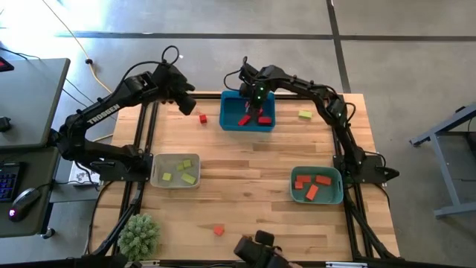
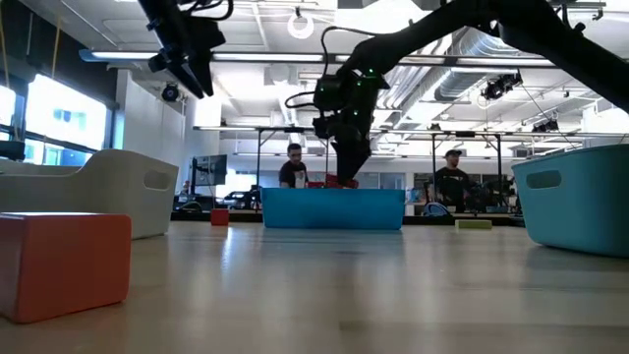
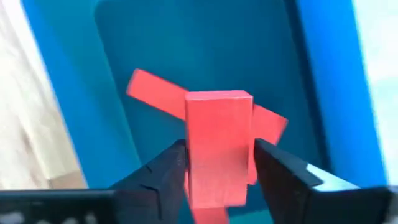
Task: Sort & place blocks by color
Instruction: Put the bottom red block into the blue bin, then put the green block into the white bin
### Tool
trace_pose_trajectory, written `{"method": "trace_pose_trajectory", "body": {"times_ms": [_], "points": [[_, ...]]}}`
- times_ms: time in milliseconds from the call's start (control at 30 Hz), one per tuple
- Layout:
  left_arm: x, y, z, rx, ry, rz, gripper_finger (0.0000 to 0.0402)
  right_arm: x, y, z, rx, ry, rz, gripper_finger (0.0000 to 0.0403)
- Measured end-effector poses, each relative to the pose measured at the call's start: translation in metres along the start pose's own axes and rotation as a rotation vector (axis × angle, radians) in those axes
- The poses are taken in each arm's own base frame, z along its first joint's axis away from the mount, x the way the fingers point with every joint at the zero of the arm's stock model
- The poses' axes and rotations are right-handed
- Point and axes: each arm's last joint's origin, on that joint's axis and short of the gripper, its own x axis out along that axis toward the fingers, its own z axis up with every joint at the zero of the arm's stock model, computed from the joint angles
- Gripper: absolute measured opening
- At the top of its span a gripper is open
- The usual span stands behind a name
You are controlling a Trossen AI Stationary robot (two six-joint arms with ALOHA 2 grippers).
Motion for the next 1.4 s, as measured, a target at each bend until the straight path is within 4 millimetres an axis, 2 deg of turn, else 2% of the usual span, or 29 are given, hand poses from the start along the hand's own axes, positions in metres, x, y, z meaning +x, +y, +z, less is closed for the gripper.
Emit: {"method": "trace_pose_trajectory", "body": {"times_ms": [167, 300, 600, 1100, 1400], "points": [[0.0, 0.0, 0.0, -0.019, 0.0, 0.004, 0.0152, -0.001, -0.004, -0.002, -0.031, 0.046, -0.113, 0.0215], [0.0, 0.0, 0.0, -0.019, 0.0, 0.003, 0.0152, -0.002, -0.008, -0.01, -0.036, 0.135, -0.166, 0.0229], [0.0, 0.0, 0.001, -0.024, -0.004, 0.004, 0.0152, -0.008, -0.025, -0.031, 0.044, 0.278, -0.152, 0.021], [0.0, 0.0, 0.001, -0.074, -0.006, 0.006, 0.0152, -0.042, -0.056, -0.053, 0.203, 0.399, -0.127, 0.0206], [0.0, 0.0, 0.001, -0.074, -0.006, 0.006, 0.0152, -0.07, -0.07, -0.066, 0.303, 0.334, -0.08, 0.0206]]}}
